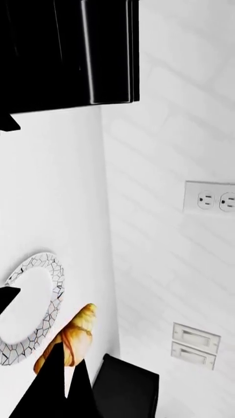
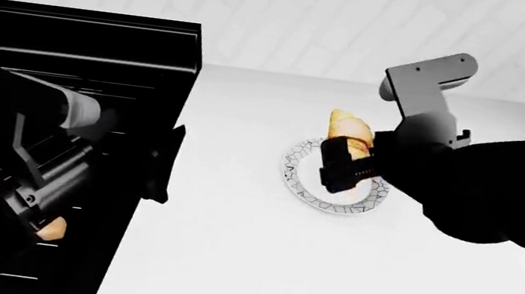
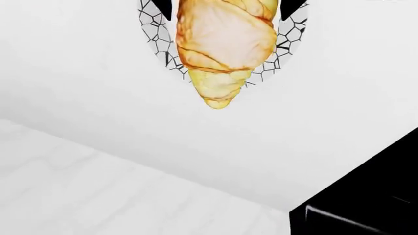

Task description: Pick the croissant and place it on the pan. Then turn on the stove to warm the croissant.

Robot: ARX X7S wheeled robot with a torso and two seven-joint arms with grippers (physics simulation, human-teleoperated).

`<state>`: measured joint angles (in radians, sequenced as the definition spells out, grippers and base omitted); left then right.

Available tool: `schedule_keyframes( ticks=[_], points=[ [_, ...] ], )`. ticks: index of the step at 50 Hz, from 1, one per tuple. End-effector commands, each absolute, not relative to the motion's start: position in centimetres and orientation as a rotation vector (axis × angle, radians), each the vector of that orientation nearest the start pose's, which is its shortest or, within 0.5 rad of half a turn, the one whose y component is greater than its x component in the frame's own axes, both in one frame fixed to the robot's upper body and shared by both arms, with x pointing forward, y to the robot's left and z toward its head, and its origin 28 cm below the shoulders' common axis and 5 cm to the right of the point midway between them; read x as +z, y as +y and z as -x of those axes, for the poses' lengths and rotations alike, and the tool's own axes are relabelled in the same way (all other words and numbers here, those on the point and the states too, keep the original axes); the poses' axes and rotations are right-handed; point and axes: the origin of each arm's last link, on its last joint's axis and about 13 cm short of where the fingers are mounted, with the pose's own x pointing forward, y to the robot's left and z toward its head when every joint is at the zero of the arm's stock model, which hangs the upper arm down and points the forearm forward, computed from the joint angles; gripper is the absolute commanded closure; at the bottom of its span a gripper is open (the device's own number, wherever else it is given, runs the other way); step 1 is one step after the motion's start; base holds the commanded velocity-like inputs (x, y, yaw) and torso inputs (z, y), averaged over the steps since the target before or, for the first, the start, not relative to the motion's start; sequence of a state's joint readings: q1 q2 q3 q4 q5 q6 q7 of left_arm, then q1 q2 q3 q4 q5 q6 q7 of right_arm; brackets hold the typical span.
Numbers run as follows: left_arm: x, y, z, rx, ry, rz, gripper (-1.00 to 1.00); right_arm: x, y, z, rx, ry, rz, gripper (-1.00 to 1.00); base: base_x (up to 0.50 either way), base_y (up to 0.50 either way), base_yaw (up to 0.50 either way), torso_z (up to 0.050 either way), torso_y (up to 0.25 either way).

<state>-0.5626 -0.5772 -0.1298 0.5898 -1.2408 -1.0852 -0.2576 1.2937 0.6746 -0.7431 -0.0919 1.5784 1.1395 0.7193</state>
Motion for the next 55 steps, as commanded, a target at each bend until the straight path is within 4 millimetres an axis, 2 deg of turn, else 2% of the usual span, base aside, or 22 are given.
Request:
schedule_keyframes(
  ticks=[1, 11, 24, 38, 55],
  points=[
    [22.5, 26.1, -22.0, -0.445, 0.026, 0.104, -1.0, 27.4, -11.7, -25.5, 0.303, 0.303, 0.269, 1.0, 0.0, 0.0, 0.0, 0.0, 0.0],
    [22.8, 25.8, -21.7, -0.444, 0.008, 0.095, -1.0, 27.6, -11.2, -22.6, 0.327, 0.207, 0.248, 1.0, 0.0, 0.0, 0.0, 0.0, 0.0],
    [23.1, 25.8, -21.5, -0.437, -0.01, 0.086, -1.0, 28.3, -11.0, -20.5, 0.342, 0.095, 0.25, 1.0, 0.0, 0.0, 0.0, 0.0, 0.0],
    [23.8, 25.7, -21.2, -0.438, -0.03, 0.07, -1.0, 28.9, -11.0, -19.7, 0.357, 0.048, 0.234, 1.0, 0.0, 0.01, 0.0, 0.0, 0.0],
    [23.5, 25.8, -21.0, -0.438, -0.027, 0.079, -1.0, 29.2, -10.7, -19.3, 0.373, 0.026, 0.25, 1.0, 0.0, 0.5, 0.0, 0.0, 0.001]
  ],
)
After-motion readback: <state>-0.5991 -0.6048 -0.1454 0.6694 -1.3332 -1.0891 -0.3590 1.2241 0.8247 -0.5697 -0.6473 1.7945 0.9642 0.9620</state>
